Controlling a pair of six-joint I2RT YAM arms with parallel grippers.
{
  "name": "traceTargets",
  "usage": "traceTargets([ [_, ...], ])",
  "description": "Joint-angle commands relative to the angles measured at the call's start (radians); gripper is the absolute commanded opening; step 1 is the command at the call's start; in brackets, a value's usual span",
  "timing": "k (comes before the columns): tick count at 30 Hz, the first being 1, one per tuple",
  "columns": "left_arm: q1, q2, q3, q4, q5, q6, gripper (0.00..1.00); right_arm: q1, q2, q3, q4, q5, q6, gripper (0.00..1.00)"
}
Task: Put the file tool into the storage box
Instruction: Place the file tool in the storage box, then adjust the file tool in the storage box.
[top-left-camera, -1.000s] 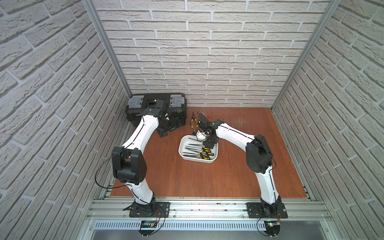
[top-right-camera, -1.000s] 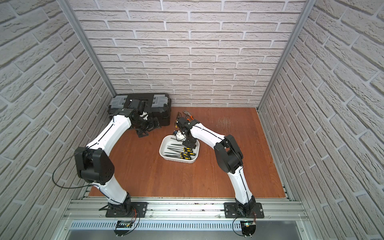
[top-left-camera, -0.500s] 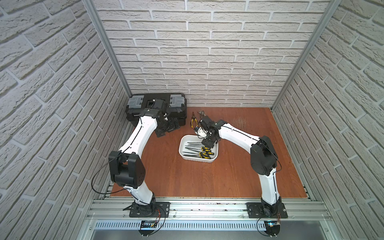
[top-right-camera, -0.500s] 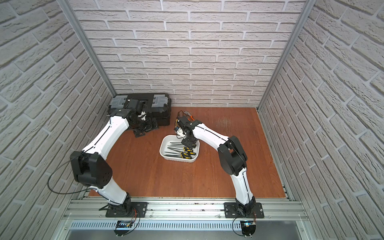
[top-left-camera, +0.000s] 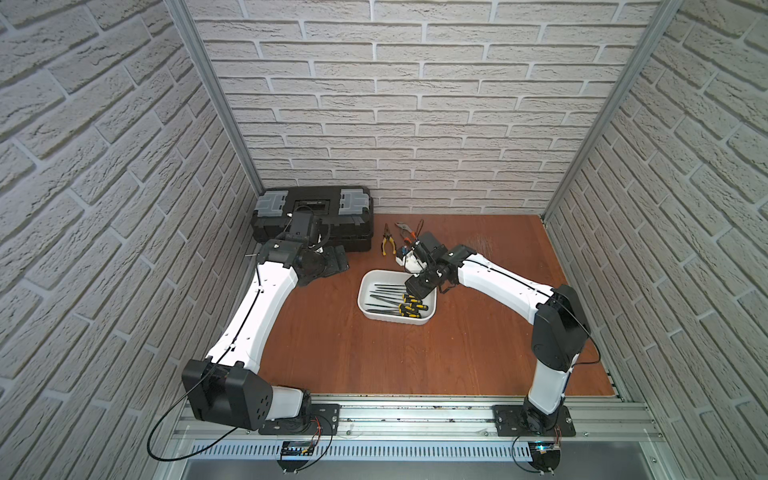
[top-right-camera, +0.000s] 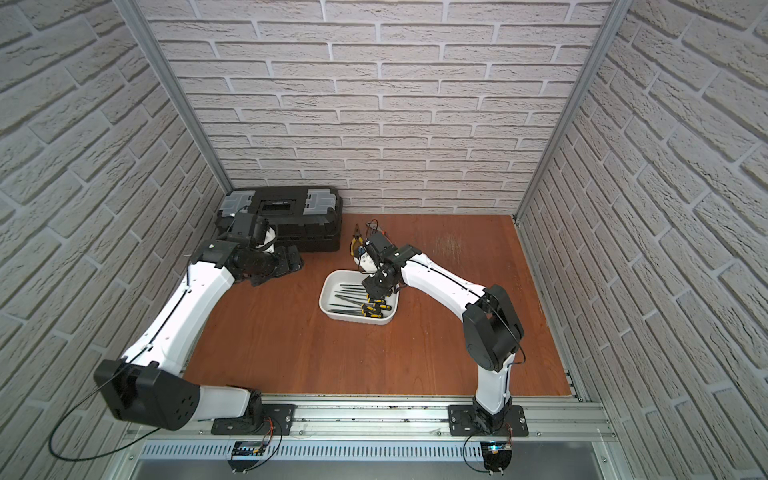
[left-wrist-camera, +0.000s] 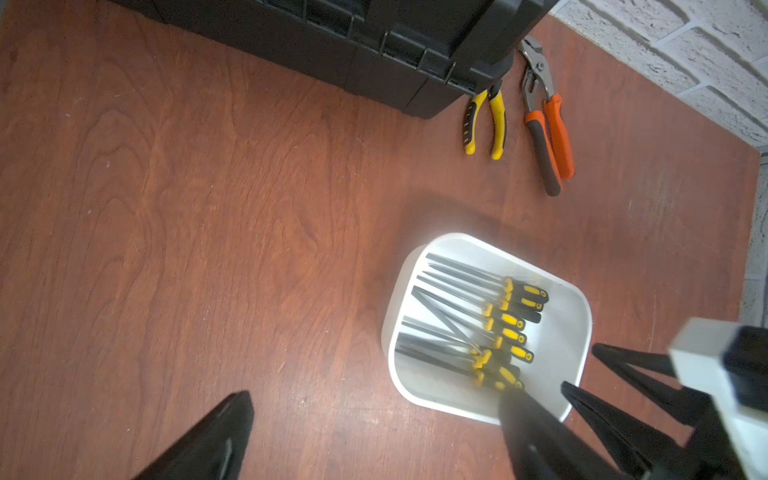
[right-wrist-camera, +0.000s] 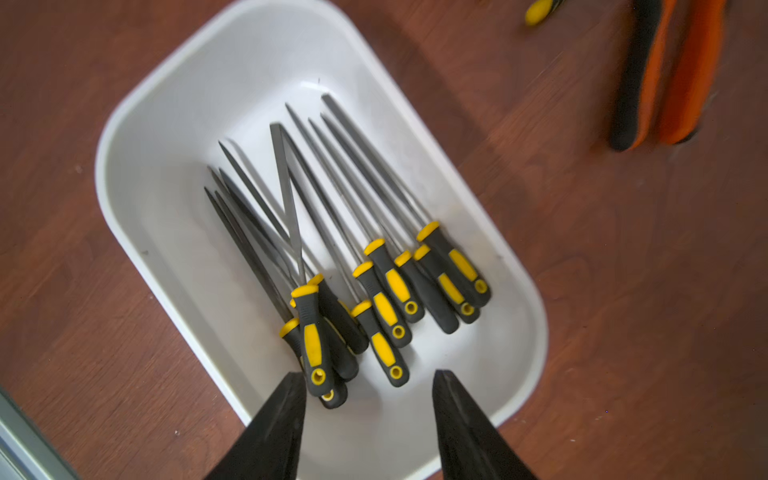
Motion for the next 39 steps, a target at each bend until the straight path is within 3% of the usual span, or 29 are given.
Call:
traceTargets([
  [1, -0.004, -0.037, -0.026, 0.024, -0.020, -0.015, 0.98, 0.018, 0.010, -0.022, 0.024, -0.052, 0.043, 0.53],
  [16, -0.030, -0.053, -0.043, 0.018, -0.030, -0.030, 0.98, 0.038, 0.098, -0.009, 0.021, -0.064, 0.013, 0.52],
  [20, -0.031, -0.047, -0.041, 0.020, -0.034, -0.033, 0.98, 0.045, 0.131, -0.009, 0.006, -0.024, 0.008, 0.52],
  [26, -0.033, -0.035, -0.037, 0.022, -0.040, -0.034, 0.98, 0.039, 0.133, 0.000, -0.008, 0.130, 0.012, 0.52],
  [32, -0.034, -0.029, -0.031, 0.016, -0.050, -0.029, 0.98, 0.027, 0.132, 0.021, -0.013, 0.174, -0.007, 0.52],
  [36, -0.034, -0.021, -0.031, 0.015, -0.056, -0.028, 0.98, 0.026, 0.116, 0.016, -0.004, 0.172, -0.012, 0.56],
  [39, -0.034, -0.014, -0.020, 0.018, -0.077, -0.014, 0.98, 0.027, 0.062, -0.014, 0.029, 0.161, 0.005, 0.65],
])
